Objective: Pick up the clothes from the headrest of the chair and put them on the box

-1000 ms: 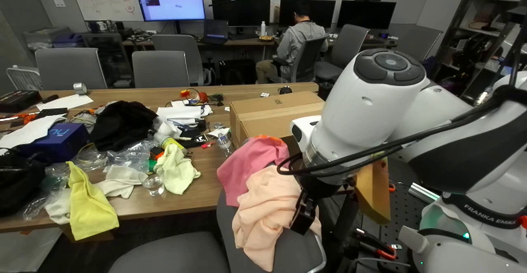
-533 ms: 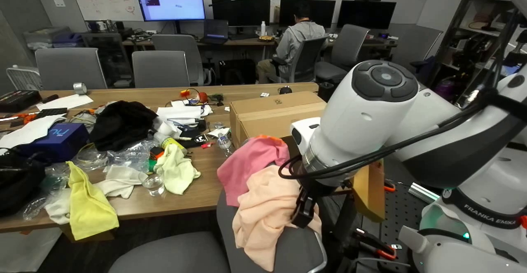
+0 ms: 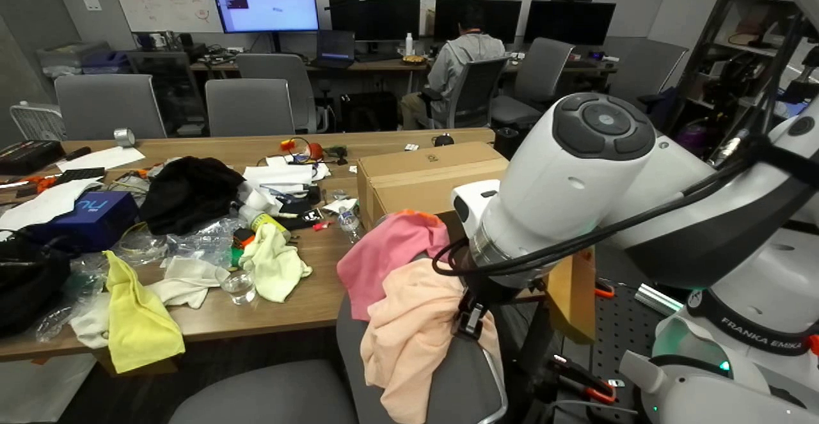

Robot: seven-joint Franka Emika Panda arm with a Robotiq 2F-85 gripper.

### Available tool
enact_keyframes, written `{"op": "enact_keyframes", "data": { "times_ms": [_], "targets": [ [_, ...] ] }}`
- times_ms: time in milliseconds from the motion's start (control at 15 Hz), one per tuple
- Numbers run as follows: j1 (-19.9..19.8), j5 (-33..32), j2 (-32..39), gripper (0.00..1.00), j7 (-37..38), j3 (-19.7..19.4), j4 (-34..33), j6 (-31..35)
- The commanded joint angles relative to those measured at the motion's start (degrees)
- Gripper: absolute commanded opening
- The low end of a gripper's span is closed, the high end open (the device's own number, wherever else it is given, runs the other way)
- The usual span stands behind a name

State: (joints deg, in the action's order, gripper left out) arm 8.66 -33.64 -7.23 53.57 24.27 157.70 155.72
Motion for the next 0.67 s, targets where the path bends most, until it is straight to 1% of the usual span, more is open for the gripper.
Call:
{"op": "enact_keyframes", "data": {
  "times_ms": [0,67,133,200,267,400,467,600],
  "targets": [
    [0.2,0.4,-1.1,0.00,0.0,-0.3,0.0,0.6],
    [1.1,3.6,-1.7,0.01,-2.9,-0.8,0.0,0.0],
    [2.3,8.7,-1.7,0.03,-6.9,-1.4,-0.3,-1.1],
    [4.4,14.6,-1.2,0.03,-12.4,-3.0,-1.3,-2.6],
    [5.3,19.0,-1.5,0.03,-16.7,-3.6,-2.1,-4.5],
    [7.0,27.8,-5.5,0.03,-25.7,-4.9,-4.8,-12.8],
    [7.1,30.2,-7.5,0.03,-29.2,-5.5,-6.7,-17.7],
    [5.8,29.7,-10.3,0.03,-31.7,-6.2,-11.1,-26.2]
  ]
}}
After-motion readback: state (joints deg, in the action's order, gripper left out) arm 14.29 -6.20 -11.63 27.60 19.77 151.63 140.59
